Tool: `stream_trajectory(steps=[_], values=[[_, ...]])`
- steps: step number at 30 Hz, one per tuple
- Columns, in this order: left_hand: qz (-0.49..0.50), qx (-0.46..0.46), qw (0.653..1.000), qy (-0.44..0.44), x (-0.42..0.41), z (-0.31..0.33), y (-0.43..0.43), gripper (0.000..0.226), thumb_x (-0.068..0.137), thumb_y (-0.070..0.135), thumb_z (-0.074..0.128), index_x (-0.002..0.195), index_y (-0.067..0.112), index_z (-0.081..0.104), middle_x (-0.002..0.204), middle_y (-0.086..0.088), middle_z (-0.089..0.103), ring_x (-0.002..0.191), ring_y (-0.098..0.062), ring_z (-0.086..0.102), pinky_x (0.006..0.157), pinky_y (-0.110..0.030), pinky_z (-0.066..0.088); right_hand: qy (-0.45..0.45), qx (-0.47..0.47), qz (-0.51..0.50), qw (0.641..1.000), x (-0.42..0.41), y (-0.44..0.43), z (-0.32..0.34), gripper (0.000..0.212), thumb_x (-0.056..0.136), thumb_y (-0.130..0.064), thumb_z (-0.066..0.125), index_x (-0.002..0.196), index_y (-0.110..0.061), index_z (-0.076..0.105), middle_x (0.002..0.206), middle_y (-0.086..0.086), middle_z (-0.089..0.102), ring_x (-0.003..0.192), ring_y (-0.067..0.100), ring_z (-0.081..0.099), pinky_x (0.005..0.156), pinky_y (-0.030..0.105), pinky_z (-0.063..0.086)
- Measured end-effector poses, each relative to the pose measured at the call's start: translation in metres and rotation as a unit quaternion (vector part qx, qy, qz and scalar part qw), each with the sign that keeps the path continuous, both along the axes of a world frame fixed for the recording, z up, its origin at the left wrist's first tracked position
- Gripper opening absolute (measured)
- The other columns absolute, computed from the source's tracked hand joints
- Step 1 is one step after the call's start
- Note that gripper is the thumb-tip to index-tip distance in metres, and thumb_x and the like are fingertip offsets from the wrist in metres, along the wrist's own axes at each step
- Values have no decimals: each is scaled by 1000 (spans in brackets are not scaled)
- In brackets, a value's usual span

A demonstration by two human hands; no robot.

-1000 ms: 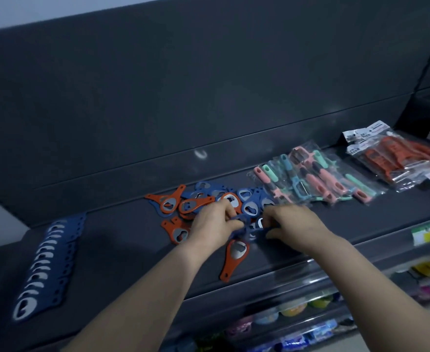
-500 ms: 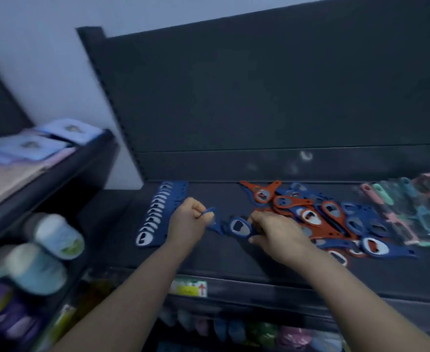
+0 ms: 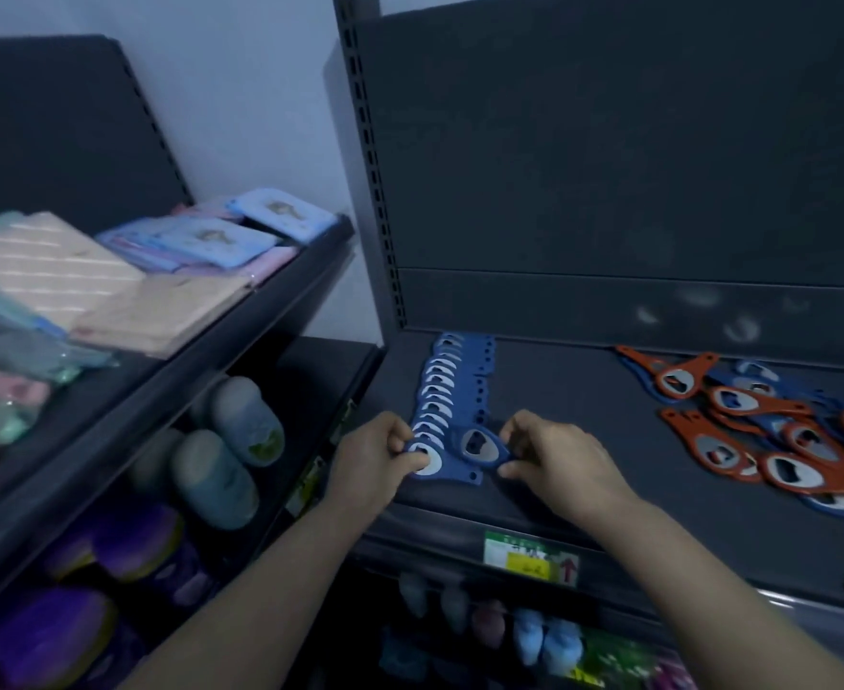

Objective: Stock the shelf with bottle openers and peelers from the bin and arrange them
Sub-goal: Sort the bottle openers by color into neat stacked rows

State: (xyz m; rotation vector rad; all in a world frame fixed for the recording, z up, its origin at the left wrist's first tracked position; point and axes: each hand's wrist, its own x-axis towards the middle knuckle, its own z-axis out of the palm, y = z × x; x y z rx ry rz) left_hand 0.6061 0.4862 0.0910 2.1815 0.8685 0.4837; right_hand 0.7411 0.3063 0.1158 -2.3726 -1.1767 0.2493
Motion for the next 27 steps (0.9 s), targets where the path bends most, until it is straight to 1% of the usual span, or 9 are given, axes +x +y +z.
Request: stream_trajectory(steps=[2,6,9,11,14,18,21,24,27], values=[[-4,5,1000,16,3,-3,6,23,70,24,81,78,20,60,71,10,57,69,-7,56,70,-29,47,5,-4,-9,1000,-5,6,-2,27,83,-34,70,100,-32,50,93,-13,62,89,16,60,76,32,47],[-26,49,995,77,10,-1,15,29,74,32,80,91,20,60,81,10,57,81,-12,60,72,-24,47,21,-3,-9,1000,-14,17,-6,27,81,-34,72,100,-33,53,91,-14,63,88,14,60,77,30,47],[-29,67,995,73,12,-3,19,27,76,28,78,94,18,61,82,7,57,81,-15,61,71,-24,48,21,-18,3,1000,-25,30,-10,25,80,-35,72,101,-33,57,93,-14,64,91,13,60,77,28,45],[-19,70,996,48,10,-5,23,24,82,26,74,100,16,63,84,5,57,82,-15,59,73,-23,46,7,-32,7,999,-31,37,-14,26,82,-36,69,105,-35,59,96,-13,65,95,15,59,78,29,44],[-2,83,996,18,2,-5,31,21,87,19,67,106,10,63,94,-2,63,90,-19,61,77,-22,43,-38,-48,6,998,-37,45,-16,35,85,-37,66,118,-38,56,104,-10,64,102,17,58,80,30,45],[-5,104,994,29,-7,-1,38,21,89,18,64,109,12,62,102,-3,64,92,-17,60,79,-25,46,-91,-64,16,994,-41,52,-14,49,86,-41,63,132,-43,47,117,-8,56,112,17,54,82,30,44],[-32,168,983,73,-13,3,40,20,93,19,57,112,16,62,108,-1,61,99,-18,57,80,-29,48,-110,-87,35,989,-45,57,-14,52,90,-42,57,139,-45,39,118,-7,49,114,17,51,80,29,41],[-59,276,948,144,-16,7,39,22,96,23,52,115,22,61,112,1,59,108,-22,49,80,-36,49,-134,-97,48,985,-48,58,-15,48,92,-43,53,138,-44,39,119,-6,45,116,18,47,84,30,42],[-55,288,945,148,-15,9,38,22,95,24,53,116,22,60,113,1,59,107,-22,48,79,-36,49,-147,-109,54,982,-51,60,-16,45,92,-45,52,136,-43,43,117,-6,43,115,18,46,84,29,40]])
